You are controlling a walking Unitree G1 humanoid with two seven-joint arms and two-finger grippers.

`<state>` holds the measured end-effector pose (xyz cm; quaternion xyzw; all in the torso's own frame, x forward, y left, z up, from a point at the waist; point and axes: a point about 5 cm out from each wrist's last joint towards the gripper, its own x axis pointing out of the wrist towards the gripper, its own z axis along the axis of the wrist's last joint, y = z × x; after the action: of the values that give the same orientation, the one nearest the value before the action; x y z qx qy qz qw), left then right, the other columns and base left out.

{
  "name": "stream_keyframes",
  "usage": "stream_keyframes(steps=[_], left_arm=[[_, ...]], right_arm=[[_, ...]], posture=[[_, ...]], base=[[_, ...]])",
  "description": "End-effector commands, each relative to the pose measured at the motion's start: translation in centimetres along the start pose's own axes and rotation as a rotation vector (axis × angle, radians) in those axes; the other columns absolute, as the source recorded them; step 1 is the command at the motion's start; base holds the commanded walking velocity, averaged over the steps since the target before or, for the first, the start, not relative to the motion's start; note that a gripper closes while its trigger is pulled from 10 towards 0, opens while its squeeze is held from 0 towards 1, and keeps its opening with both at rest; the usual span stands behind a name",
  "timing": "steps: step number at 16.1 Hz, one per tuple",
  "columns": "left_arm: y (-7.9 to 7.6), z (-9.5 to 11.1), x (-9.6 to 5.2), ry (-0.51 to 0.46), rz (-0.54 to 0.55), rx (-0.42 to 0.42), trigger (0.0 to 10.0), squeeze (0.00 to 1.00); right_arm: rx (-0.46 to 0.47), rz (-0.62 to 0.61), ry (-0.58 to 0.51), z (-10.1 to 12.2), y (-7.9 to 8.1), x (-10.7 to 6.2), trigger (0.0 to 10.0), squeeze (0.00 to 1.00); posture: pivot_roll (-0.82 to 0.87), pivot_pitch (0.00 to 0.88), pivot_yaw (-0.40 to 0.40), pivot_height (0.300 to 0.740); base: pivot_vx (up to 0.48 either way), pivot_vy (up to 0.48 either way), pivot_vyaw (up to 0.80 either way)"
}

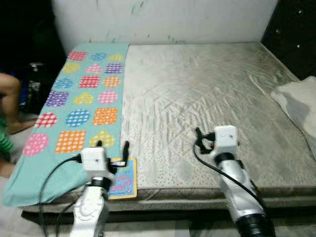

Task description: Clean up the room

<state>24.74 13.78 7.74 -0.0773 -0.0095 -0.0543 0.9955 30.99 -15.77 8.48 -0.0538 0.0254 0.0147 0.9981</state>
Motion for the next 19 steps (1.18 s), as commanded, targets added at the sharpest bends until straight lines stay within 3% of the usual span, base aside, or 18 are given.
stream_keyframes(steps=[1,16,19], left_arm=[[0.49,0.26,-0.11,-0.004,0.012,0.013,10.0,0.00],[0.34,0.28,-0.11,-0.008,0.004,-0.007,10.0,0.00],[0.10,-0.08,-0.01,0.011,0.036,-0.021,10.0,0.00]], right_arm=[[0.011,0.008,-0.012,0.23,0.37,0.08,10.0,0.00],[0.006,0.011,-0.010,0.07,0.42,0.05,10.0,0.00],[0.005,0.012,-0.008,0.01,0.38,0.01,10.0,0.00]], posture=[[0.06,0.015,0.006,0.740],[0.06,0.016,0.008,0.740],[0.06,0.017,0.009,0.740]], base=[[0.262,0.000,0.00],[0.283,0.000,0.00],[0.000,0.000,0.00]])
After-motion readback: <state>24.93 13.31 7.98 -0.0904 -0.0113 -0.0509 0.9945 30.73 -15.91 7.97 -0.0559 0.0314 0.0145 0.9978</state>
